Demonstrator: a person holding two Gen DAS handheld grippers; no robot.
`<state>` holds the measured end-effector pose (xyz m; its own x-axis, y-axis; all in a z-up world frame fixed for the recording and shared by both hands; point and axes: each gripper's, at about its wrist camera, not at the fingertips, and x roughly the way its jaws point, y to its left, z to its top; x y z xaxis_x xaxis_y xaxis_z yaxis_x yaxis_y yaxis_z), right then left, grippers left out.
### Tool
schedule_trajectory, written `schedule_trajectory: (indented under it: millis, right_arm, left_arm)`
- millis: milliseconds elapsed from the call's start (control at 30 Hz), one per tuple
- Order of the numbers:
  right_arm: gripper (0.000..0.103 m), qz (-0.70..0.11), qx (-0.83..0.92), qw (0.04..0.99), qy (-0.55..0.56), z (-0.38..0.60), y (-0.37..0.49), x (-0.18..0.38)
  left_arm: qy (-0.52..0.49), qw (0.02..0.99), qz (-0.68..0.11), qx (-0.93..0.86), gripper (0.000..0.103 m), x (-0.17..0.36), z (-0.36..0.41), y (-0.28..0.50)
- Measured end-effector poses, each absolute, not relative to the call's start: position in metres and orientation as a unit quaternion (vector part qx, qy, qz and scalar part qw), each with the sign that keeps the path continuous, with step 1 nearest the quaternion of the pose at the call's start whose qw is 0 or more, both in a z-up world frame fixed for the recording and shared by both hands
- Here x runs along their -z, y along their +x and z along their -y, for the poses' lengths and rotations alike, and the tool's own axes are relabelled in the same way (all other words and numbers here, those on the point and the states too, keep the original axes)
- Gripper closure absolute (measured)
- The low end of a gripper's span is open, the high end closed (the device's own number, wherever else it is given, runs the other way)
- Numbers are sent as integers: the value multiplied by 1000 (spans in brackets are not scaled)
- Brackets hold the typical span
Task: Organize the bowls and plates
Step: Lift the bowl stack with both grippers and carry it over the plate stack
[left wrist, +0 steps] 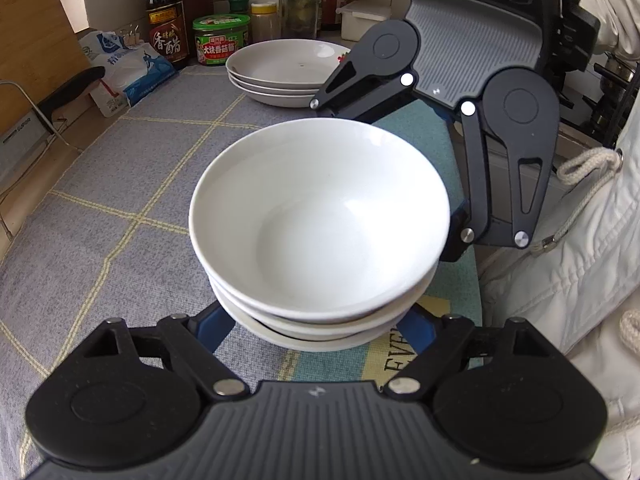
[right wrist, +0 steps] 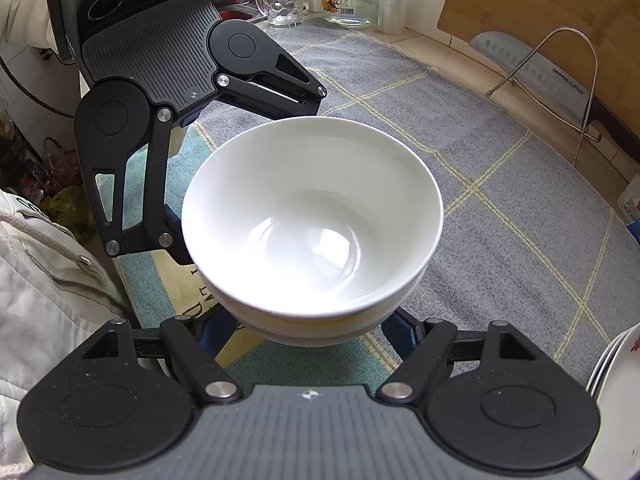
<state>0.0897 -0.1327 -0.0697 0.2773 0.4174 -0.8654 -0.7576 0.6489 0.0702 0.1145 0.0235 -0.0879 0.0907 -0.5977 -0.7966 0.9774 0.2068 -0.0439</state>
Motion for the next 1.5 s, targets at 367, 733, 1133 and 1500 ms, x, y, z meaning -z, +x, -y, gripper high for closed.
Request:
schedule_trajectory:
  millis: [367, 733, 1133, 1500]
  right_arm:
    - [21, -460, -373, 782, -192, 132, 86, 66]
    - [21, -448, -370, 788, -202, 158, 88, 51]
    - [21, -433, -353, 802, -212, 235, 100, 28]
    - [21, -429, -327, 815, -211, 313, 107, 20]
  left_arm:
    - [269, 695, -356, 564, 17, 83, -21, 113]
    - [270, 706, -347, 555, 17, 68, 8, 118]
    - [270, 716, -324, 555, 17, 51, 86, 131]
    - [278, 713, -304, 568, 17, 49, 166, 132]
